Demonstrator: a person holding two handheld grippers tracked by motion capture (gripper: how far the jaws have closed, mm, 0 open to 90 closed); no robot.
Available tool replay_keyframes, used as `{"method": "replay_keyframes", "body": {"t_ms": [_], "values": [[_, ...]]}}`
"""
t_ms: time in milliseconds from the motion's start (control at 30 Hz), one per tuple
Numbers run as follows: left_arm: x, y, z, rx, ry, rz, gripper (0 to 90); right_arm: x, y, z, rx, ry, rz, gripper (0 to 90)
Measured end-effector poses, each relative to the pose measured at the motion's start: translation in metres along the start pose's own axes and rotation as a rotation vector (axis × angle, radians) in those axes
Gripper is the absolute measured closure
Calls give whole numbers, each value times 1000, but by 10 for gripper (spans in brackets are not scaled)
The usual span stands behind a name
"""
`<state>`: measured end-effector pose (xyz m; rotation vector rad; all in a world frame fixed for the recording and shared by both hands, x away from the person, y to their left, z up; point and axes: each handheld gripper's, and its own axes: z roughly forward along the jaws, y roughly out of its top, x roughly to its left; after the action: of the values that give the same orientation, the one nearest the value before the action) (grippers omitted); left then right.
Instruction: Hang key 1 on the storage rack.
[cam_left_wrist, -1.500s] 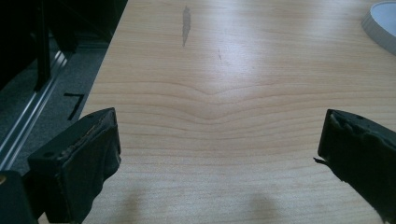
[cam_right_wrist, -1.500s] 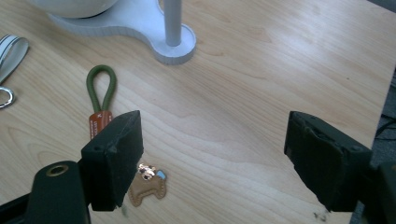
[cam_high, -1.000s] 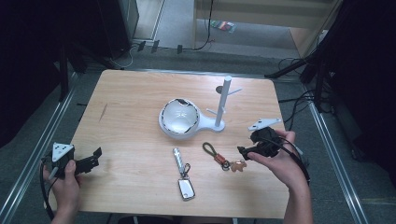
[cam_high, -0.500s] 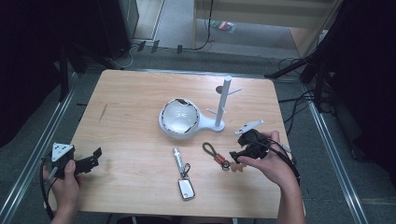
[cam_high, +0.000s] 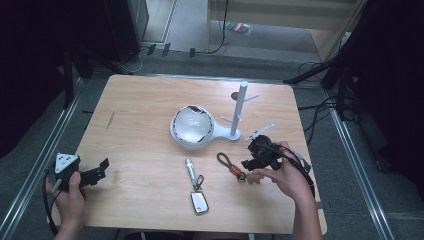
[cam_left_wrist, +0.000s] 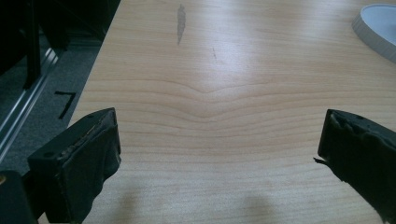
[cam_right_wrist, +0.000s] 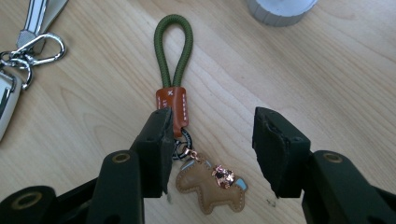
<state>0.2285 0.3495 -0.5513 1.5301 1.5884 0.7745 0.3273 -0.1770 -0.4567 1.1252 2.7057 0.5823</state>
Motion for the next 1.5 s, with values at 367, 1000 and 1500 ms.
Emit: {"method": "replay_keyframes", "body": {"t_ms": [367, 1000, 1500], "values": [[0, 0, 0, 0, 0, -1, 0, -2, 7, 0, 81, -41, -26, 480], [0, 0, 0, 1, -1, -2, 0, 11, 13, 15, 216, -33, -86, 467], [0, -1, -1, 3, -10, 1, 0, 19, 19, 32, 302, 8, -152, 498]]}}
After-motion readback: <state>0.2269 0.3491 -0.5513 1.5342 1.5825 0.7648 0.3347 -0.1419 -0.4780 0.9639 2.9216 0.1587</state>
